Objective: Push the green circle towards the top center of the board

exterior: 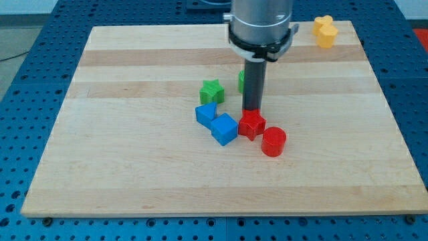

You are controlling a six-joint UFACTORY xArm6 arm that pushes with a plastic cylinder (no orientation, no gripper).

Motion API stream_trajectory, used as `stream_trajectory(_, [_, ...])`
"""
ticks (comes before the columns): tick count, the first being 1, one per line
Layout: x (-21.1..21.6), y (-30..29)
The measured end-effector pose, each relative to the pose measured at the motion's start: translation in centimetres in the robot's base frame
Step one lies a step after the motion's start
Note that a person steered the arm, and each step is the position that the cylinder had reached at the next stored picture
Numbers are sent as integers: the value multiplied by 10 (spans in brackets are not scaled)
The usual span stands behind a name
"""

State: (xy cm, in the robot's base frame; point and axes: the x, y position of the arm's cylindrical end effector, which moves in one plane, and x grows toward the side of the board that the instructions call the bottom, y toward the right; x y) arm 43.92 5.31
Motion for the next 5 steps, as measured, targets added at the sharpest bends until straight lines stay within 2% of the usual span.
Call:
stream_trajectory(3, [-97,-14])
stream_trajectory(5, [-114,6])
